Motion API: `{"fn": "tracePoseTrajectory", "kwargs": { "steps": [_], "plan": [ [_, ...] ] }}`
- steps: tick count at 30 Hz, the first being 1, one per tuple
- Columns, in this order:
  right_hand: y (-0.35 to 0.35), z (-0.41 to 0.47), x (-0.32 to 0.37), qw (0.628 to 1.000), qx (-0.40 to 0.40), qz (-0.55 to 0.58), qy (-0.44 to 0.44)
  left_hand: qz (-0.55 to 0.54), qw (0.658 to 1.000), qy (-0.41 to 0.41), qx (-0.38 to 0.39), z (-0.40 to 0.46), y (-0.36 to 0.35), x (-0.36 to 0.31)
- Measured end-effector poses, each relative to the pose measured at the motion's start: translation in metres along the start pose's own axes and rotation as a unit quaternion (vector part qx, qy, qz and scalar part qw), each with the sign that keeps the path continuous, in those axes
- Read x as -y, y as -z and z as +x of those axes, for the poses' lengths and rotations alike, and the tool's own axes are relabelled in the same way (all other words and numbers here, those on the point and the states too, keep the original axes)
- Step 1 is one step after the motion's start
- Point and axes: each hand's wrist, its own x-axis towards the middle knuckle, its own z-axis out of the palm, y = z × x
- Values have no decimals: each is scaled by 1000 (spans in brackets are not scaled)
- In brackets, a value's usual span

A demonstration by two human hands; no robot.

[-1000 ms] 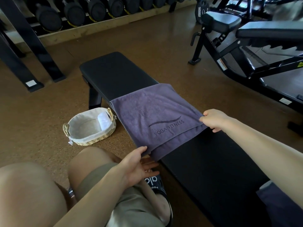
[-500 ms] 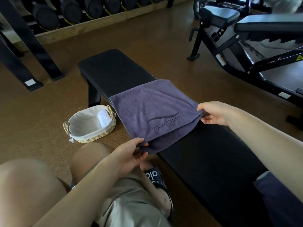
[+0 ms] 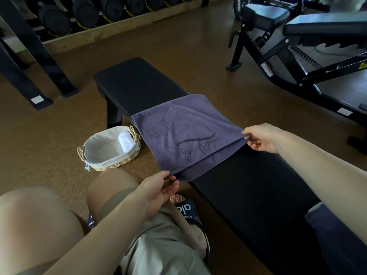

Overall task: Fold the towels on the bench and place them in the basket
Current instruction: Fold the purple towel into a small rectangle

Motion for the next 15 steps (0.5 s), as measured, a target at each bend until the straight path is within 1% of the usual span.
{"fn": "tracePoseTrajectory", "kwargs": {
  "steps": [4, 8, 11, 15],
  "plan": [
    [1, 0, 2, 999, -4, 30, 34, 10, 1000, -18, -4, 2, 4, -3],
    [5, -4, 6, 998, 1, 34, 54, 40, 997, -50, -32, 3, 8, -15],
    [5, -4, 6, 998, 2, 22, 55, 54, 995, -65, -49, 4, 9, -20],
    [5, -3, 2, 999, 6, 6, 33, 58, 995, -62, -44, 4, 10, -18]
  ]
}}
